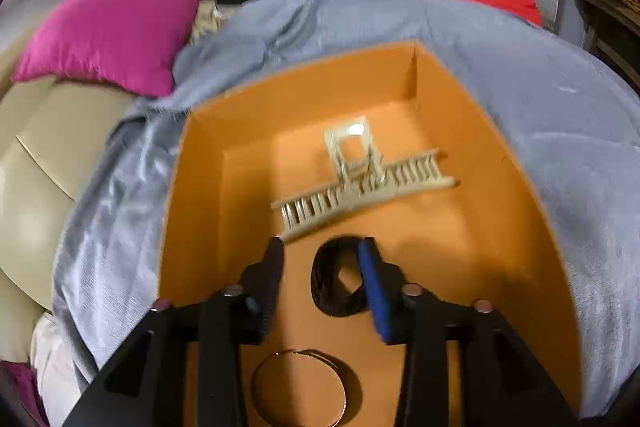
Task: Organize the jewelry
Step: 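Lower the hair tie and clip into the orange tray and open both tools, then move both open tools back to the red ring lying on the brooch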
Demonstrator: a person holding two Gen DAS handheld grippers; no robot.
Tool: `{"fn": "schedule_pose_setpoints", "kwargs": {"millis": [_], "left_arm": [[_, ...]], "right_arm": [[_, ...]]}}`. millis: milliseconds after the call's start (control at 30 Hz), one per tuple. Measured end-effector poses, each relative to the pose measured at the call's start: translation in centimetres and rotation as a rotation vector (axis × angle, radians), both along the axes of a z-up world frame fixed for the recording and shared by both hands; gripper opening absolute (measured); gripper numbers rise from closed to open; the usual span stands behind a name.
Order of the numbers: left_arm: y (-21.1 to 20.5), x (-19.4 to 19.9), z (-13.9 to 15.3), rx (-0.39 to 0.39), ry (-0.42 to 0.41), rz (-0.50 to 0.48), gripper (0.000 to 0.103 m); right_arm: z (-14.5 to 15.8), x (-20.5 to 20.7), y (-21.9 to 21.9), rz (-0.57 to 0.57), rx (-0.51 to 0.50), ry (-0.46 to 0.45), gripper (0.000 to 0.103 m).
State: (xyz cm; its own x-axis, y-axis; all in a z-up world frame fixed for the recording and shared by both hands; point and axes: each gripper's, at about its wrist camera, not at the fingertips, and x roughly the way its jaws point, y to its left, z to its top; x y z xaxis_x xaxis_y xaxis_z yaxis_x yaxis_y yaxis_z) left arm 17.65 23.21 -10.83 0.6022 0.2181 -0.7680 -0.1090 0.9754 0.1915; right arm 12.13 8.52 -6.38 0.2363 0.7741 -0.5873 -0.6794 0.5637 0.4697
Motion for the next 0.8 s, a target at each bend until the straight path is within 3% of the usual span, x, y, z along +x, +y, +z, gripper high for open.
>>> {"fn": "schedule_pose_setpoints", "kwargs": {"millis": [100, 400, 800], "left_arm": [[-1.0, -0.8, 1.7, 0.040, -0.078, 0.004, 0.060], [-5.9, -2.6, 6.1, 0.119, -0.249, -0.027, 0.078], [-17.6, -3.3, 6.7, 0.099, -0.239, -0.220, 0.080]], "right_arm": [[0.8, 0.2, -1.5, -0.022, 0.028, -0.015, 0.029], [1.9, 2.0, -8.7, -0.215, 0.055, -0.028, 0.030], [1.7, 3.6, -22.6, -0.547, 0.070, 0.040, 0.030]]}}
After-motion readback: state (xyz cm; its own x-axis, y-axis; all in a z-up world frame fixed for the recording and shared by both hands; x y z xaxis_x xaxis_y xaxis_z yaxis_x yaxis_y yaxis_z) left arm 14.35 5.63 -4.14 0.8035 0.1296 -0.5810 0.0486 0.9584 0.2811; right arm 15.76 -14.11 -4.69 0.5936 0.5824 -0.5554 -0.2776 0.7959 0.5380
